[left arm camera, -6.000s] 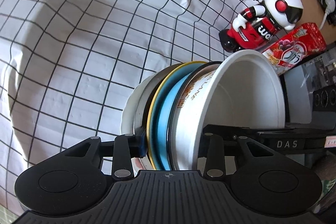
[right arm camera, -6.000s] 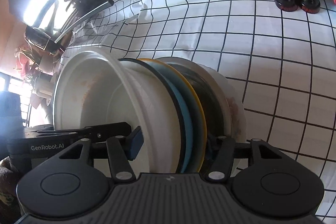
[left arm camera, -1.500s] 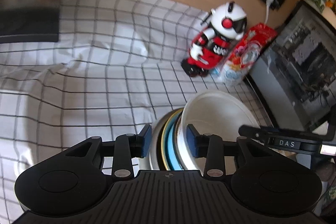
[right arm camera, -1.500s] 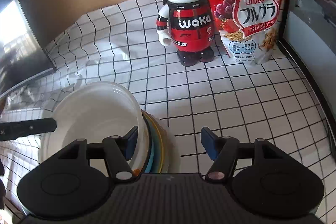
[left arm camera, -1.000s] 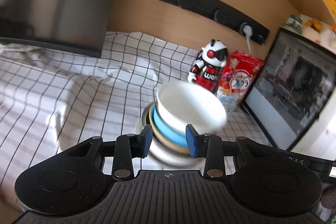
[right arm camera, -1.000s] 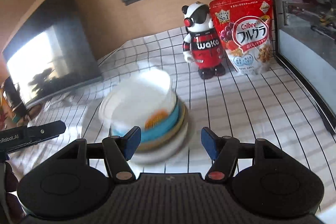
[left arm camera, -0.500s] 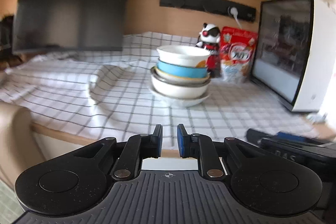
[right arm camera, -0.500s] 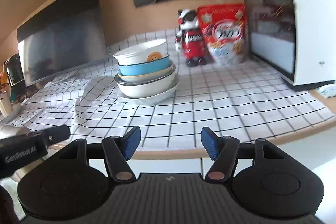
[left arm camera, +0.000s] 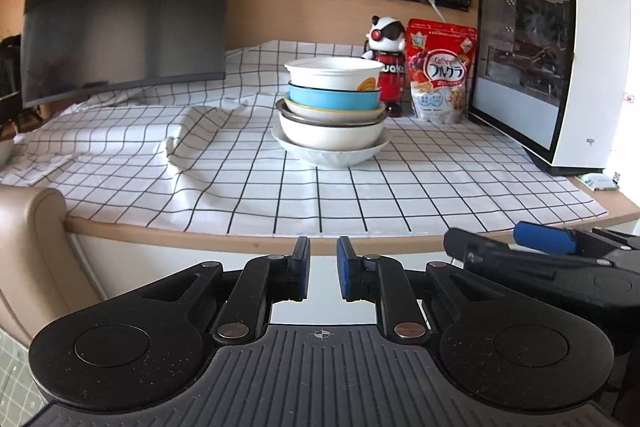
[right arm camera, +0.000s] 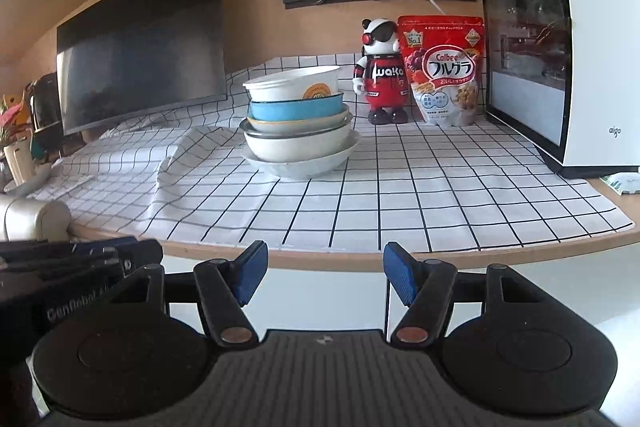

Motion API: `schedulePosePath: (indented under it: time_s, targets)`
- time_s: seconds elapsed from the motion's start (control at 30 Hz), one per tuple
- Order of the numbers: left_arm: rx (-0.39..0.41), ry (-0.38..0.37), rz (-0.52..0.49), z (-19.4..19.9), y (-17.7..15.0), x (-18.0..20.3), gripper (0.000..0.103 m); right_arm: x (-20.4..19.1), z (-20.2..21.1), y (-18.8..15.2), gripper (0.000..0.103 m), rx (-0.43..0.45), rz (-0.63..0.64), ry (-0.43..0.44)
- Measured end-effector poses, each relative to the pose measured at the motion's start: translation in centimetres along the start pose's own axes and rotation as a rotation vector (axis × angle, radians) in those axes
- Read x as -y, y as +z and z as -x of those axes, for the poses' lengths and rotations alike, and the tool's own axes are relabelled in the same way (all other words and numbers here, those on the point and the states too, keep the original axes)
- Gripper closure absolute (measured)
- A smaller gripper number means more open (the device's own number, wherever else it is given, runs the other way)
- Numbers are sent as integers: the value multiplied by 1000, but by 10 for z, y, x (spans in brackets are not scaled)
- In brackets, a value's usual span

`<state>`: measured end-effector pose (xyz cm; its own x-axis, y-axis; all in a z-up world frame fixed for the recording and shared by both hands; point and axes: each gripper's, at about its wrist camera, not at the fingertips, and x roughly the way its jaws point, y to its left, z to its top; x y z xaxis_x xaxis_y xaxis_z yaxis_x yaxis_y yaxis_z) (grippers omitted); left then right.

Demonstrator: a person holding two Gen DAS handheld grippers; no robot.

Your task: Organize plates and bowls

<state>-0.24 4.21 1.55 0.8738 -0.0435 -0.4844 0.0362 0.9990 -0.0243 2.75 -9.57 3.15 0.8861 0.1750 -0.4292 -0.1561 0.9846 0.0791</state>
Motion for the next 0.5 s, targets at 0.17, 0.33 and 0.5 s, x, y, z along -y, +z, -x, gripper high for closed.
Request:
schedulePosePath:
  time_s: [0.17,0.33,0.5]
  targets:
    - [-5,0,2,-1,-1,0,86,-2,1,-2,38,-4,8,7]
    - [-5,-14,-11,-1,-1,1,86,-1,-1,-1,38,-1,1,5]
    - [-14,-21,-11,-4,-2,0,86,-3,-3,-2,38,-6,6,10]
